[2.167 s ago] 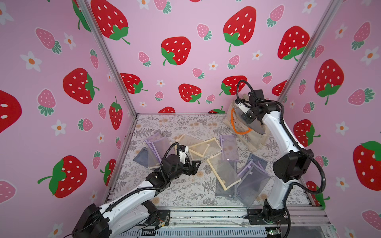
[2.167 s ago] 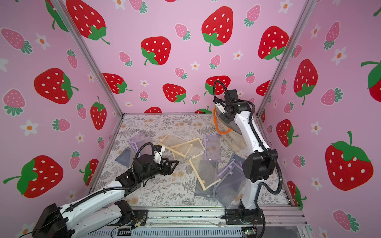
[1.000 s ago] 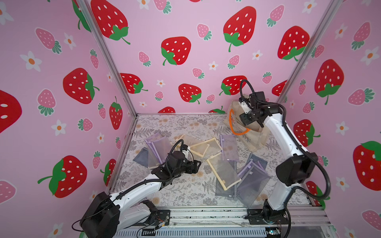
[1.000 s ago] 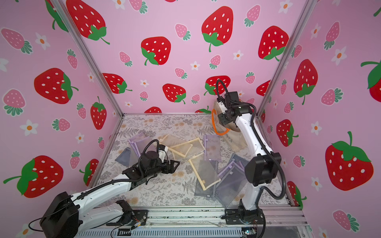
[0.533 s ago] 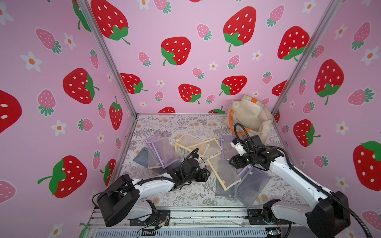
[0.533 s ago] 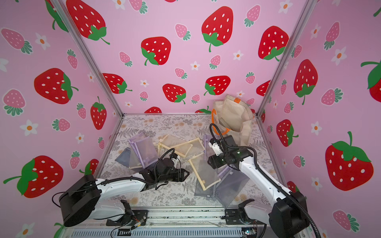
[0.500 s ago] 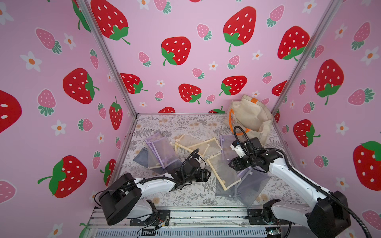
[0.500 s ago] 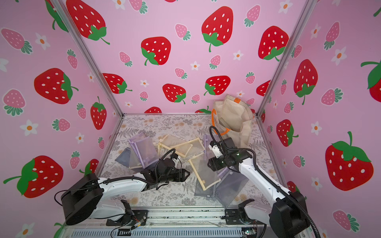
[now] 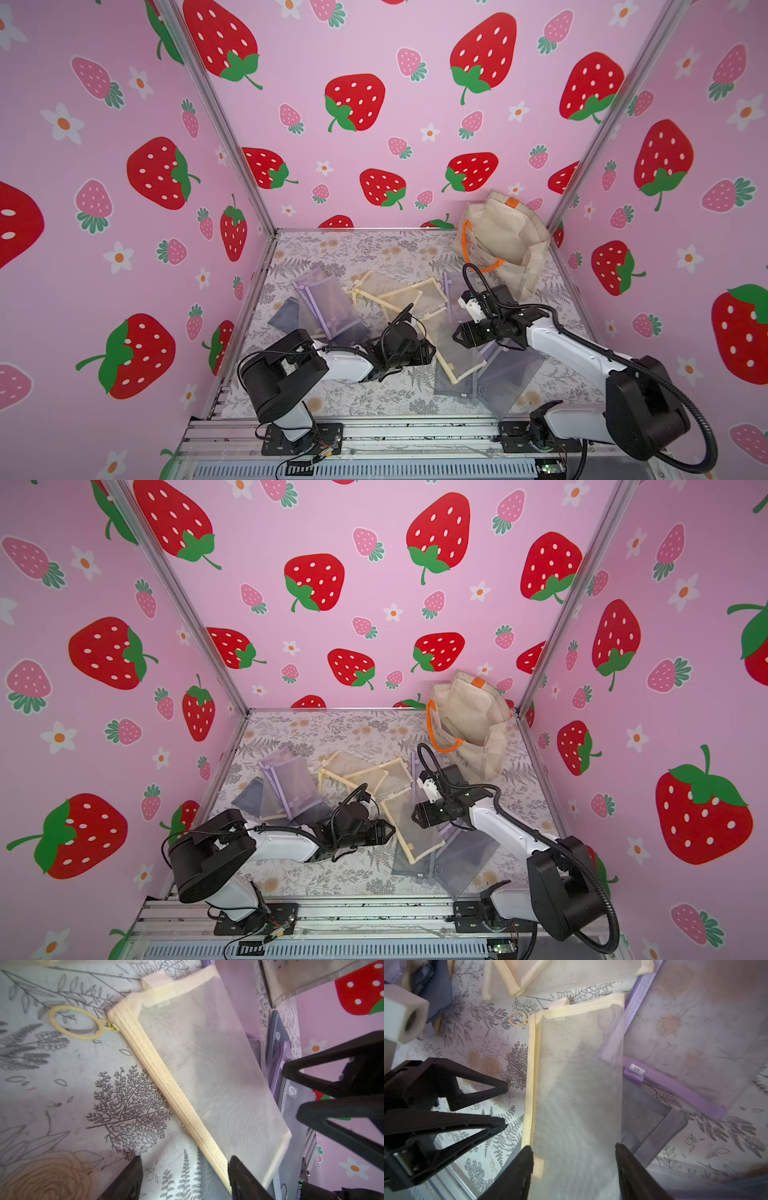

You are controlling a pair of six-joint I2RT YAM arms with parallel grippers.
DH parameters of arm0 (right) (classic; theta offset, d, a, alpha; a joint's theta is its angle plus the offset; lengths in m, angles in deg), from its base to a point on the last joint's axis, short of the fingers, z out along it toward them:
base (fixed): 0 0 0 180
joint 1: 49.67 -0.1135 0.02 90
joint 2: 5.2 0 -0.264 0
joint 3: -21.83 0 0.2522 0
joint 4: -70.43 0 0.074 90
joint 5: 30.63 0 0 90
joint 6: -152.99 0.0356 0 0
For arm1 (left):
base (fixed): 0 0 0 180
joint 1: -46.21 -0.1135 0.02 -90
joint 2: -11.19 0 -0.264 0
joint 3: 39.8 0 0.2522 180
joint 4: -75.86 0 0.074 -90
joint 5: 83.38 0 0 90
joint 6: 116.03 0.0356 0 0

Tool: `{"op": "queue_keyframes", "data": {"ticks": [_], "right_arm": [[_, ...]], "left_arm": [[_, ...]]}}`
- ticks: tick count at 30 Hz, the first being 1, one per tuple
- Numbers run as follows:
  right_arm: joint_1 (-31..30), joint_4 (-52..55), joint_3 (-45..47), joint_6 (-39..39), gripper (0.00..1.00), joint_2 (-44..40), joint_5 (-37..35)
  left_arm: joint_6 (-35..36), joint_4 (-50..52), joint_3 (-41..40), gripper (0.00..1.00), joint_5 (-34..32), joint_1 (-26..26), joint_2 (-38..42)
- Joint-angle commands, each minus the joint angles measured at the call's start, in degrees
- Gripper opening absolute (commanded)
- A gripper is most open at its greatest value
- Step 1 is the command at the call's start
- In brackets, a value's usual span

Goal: Put the pencil pouch into the canvas bag
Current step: Pick up the pencil pouch.

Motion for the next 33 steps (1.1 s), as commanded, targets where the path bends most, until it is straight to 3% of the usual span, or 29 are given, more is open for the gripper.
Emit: {"op": "queue_keyframes", "data": {"ticks": [1,6,17,20,24,29,33], "right_arm": [[-0.28,-2.89,1.35,1.09,0.68,0.60,-2.53],[-0.28,-5.76,3.40,2.05,0.74,1.60,-2.43],[-0.34,-12.59,4.67,3.49,0.67,7.40,6.30],[-0.37,-14.26,4.92,4.10,0.65,7.50,8.66],[-0.46,-14.68,4.81,4.01,0.54,6.52,10.61],[-0.73,-15.23,4.57,3.96,0.49,6.48,13.02],[-0.90,-15.27,4.05,4.18,0.36,6.49,13.52]], "left_arm": [[-2.04,-3.88,2.35,0.66,-1.20,-0.01,-1.46],[-2.09,-4.40,3.46,0.64,-0.95,-0.01,-3.31],[-1.90,-6.67,4.83,0.54,-1.17,-0.37,-5.81],[-1.60,-6.70,4.75,0.47,-1.30,-0.52,-5.98],[-1.12,-6.90,4.35,0.39,-1.26,-0.62,-5.92],[-0.90,-8.27,4.24,0.23,-0.31,-0.64,-6.29],[-0.51,-9.26,4.13,0.20,0.69,-0.62,-6.12]]}}
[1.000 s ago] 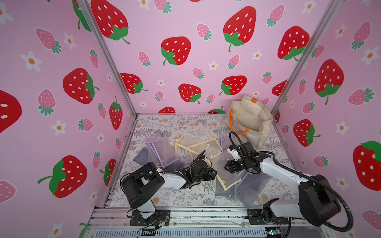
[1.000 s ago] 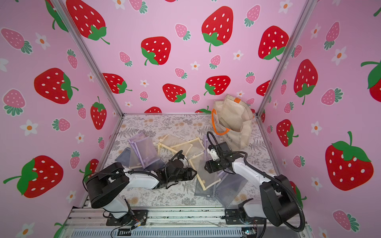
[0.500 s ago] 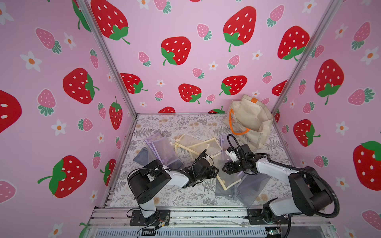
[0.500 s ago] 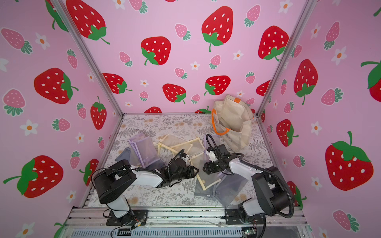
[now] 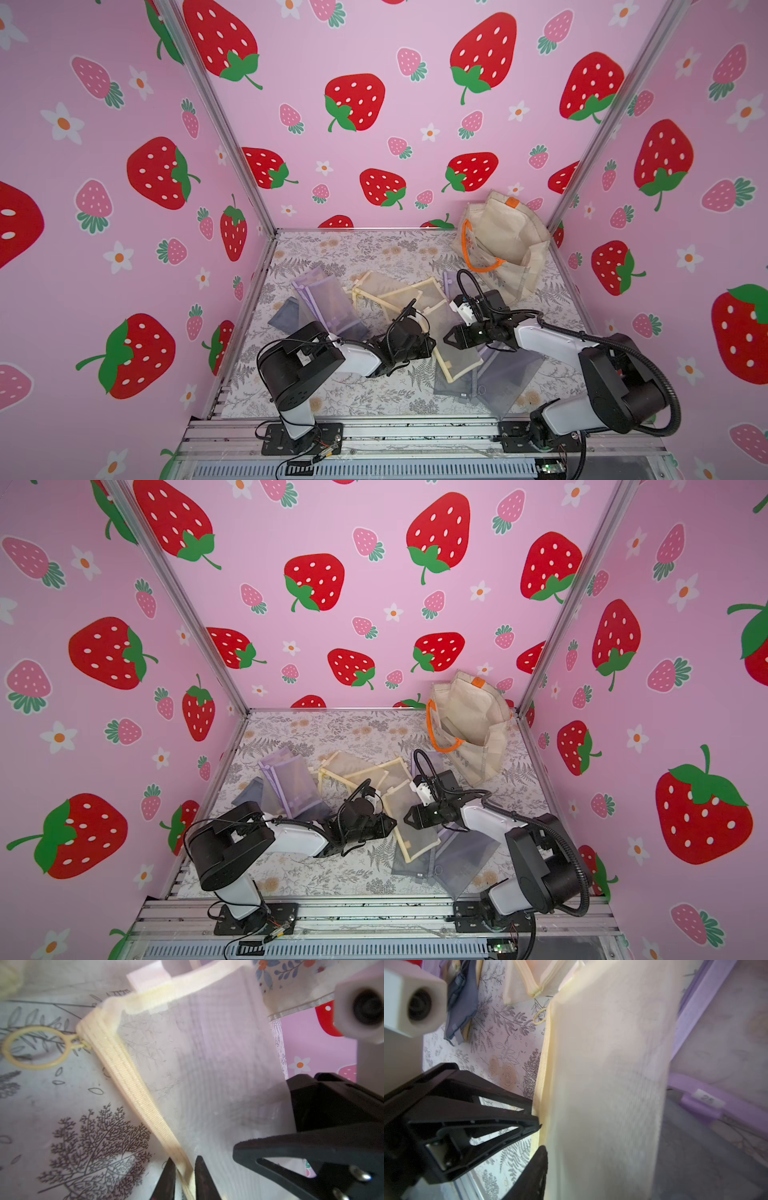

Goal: Put the pencil pouch into the canvas bag
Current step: Pick up the pencil pouch.

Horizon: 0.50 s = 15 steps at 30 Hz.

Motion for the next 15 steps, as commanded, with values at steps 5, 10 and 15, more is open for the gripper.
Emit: {"op": "queue_keyframes", "data": {"ticks": [5,10,15], "right_arm": [[-0.44,2.35,-1.77,-0.40,0.08,-3.39,1.10],[-0.44,10.20,-5.91,-3.47,0.00,-11.35,-1.23],[-0.35,20.83,-15.76,-8.69,0.00,-17.78,-6.71]], "left_arm": [[2.11,-1.45,-0.15,0.23,0.66,-0.11,2.29],[6.17,5.32,-1.34,0.60,-1.72,0.06,8.70],[11.02,14.72,-1.65,0.80,-5.24,0.11,16.22]]}}
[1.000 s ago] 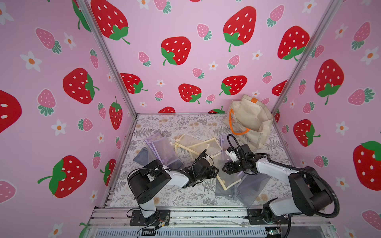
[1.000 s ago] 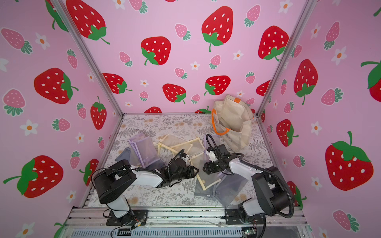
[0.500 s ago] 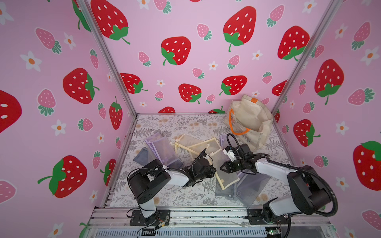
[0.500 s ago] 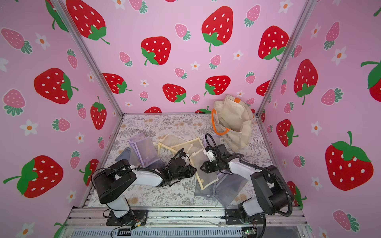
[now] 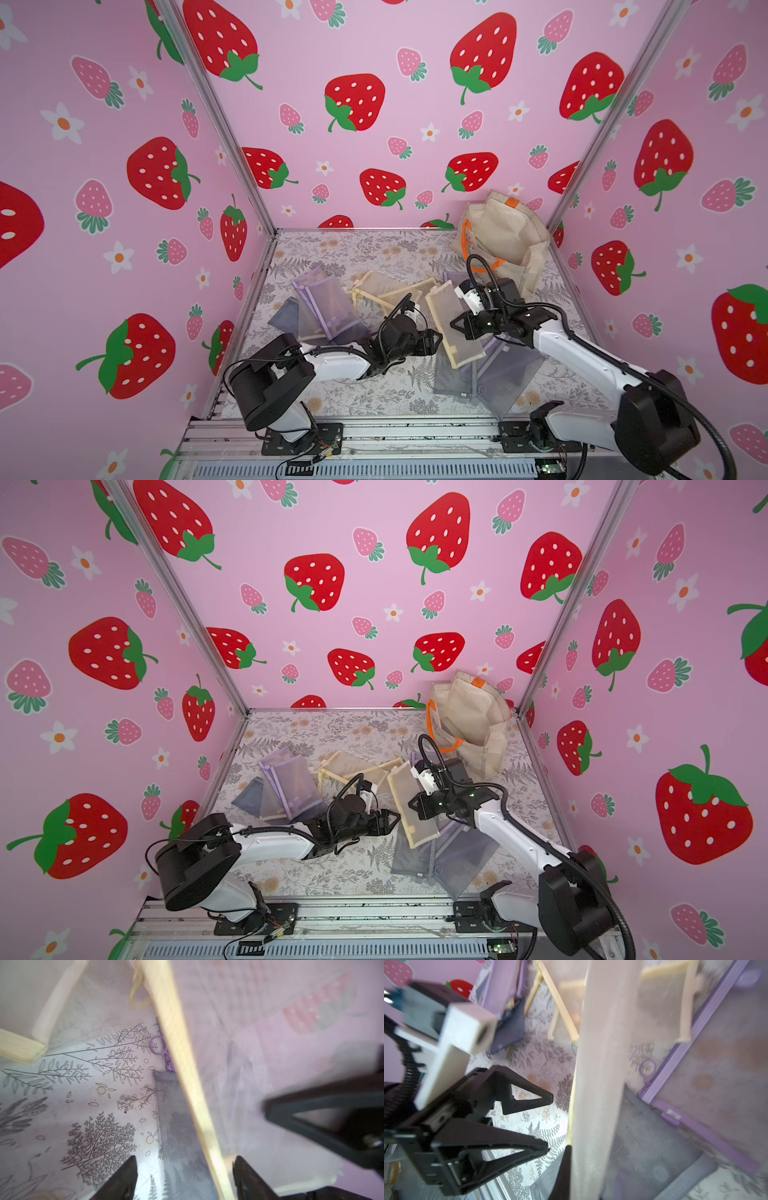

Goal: Put the pencil pouch into the canvas bag
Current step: Pick up the pencil pouch, then place the pencil pouch in the canvas bag.

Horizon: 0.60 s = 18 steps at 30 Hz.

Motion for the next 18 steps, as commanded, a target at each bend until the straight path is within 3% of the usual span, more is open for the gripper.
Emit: {"op": "queue_keyframes", "data": {"ticks": [1,11,16,18], "right_arm": [[-0.19,10.33,-8.75,-6.30,0.00,-3.15,-5.00],[3.00,30.79,-45.31,-24.49,0.00,7.93,-23.53],[9.57,30.75,-56.78,-33.01,0.00,13.79,-27.61],[11.01,25.47,-55.78,-35.71,0.00,14.22,-30.27]], "left_arm": [[5.16,8.31,-0.54,0.81,-3.63,0.12,4.55],[8.72,12.63,0.06,0.85,-3.44,0.12,8.68],[9.44,11.97,0.27,0.85,-2.52,0.11,8.55],[9.60,11.58,0.46,0.85,-2.20,0.07,8.43]]}}
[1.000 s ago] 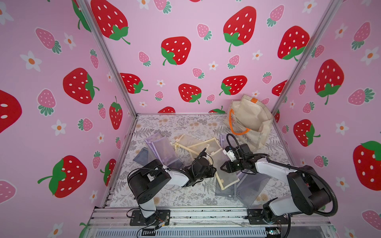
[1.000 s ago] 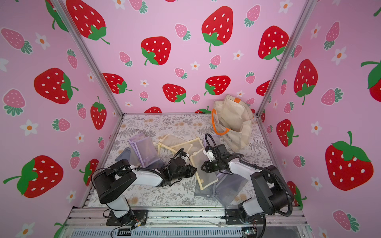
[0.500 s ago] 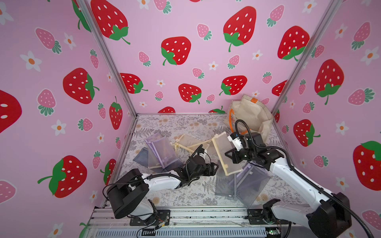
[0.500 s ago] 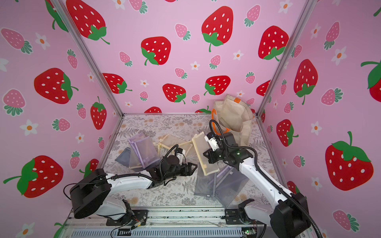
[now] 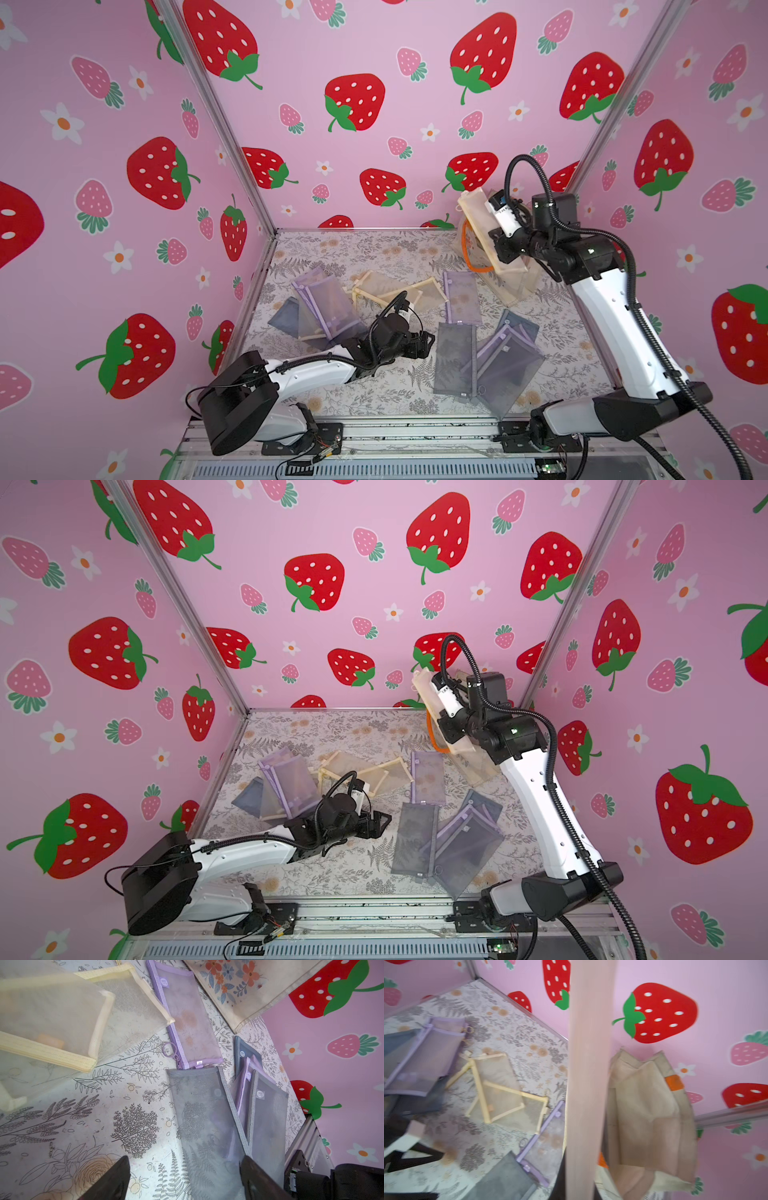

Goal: Put the pencil pouch into the canvas bag
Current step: Place the pencil pouch in the canvas bag.

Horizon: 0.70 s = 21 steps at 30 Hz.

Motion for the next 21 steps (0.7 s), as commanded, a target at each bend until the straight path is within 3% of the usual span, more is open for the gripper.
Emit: {"op": "queue_keyframes", "data": {"ticks": [1,7,14,21], "right_arm": [[2.41,-3.23,0.41,-9.31,0.00,1.16,-5.70],[4.62,-7.23,0.24,-15.22,0.00,5.85,-9.02],[9.48,-14.46,4.00,-16.29,0.00,9.28,-4.87],[10.00,-16.57,4.31,-15.71,0.00,14.40,-3.78]], "left_arm": [[1.67,0.04,0.63,0.85,0.68,0.07,-0.13],[2.45,-0.98,1.35,0.85,1.64,0.00,-0.71],[2.22,-3.29,0.65,0.85,3.36,-1.01,-1.86],[1.87,-4.10,-0.92,0.85,3.59,-2.20,-0.81]]}}
